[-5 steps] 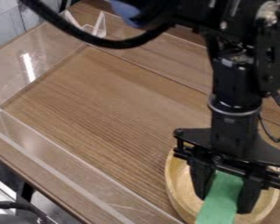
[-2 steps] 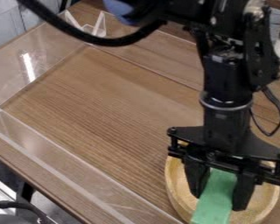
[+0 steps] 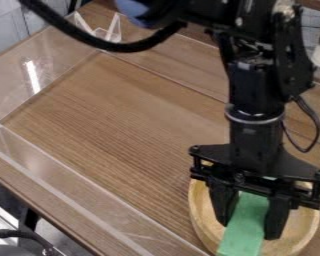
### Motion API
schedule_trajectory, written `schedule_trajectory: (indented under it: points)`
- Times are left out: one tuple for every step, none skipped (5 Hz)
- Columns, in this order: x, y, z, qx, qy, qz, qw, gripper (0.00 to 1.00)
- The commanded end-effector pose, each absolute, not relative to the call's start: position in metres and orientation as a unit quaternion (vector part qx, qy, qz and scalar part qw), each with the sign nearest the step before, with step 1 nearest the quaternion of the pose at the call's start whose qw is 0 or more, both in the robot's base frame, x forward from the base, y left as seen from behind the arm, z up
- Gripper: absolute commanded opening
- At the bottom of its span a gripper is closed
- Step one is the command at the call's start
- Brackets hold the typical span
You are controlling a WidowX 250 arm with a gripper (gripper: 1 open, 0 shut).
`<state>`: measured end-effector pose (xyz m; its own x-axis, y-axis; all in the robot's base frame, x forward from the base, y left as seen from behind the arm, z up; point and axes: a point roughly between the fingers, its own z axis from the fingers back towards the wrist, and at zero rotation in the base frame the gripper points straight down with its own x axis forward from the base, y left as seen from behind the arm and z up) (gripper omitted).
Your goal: Put the green block in the brown bowl
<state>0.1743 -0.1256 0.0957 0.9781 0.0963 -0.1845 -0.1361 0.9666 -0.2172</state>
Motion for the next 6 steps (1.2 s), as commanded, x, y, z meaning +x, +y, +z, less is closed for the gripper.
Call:
schedule_trajectory:
  points:
    - [0.1795, -0.1262, 0.1057, -0.131, 0.068, 0.061, 0.987, 0.00]
    - [0.1800, -0.1263, 0.1042, -0.134, 0.071, 0.063, 0.986, 0.00]
    - [0.1802, -0.1265, 0.1026, -0.138, 0.075, 0.065, 0.986, 0.00]
    - [0.1803, -0.1270, 0.1008, -0.141, 0.078, 0.066, 0.985, 0.00]
    - [0.1802, -0.1272, 0.0996, -0.144, 0.082, 0.068, 0.984, 0.00]
    - [0.1800, -0.1271, 0.0997, -0.147, 0.083, 0.068, 0.983, 0.00]
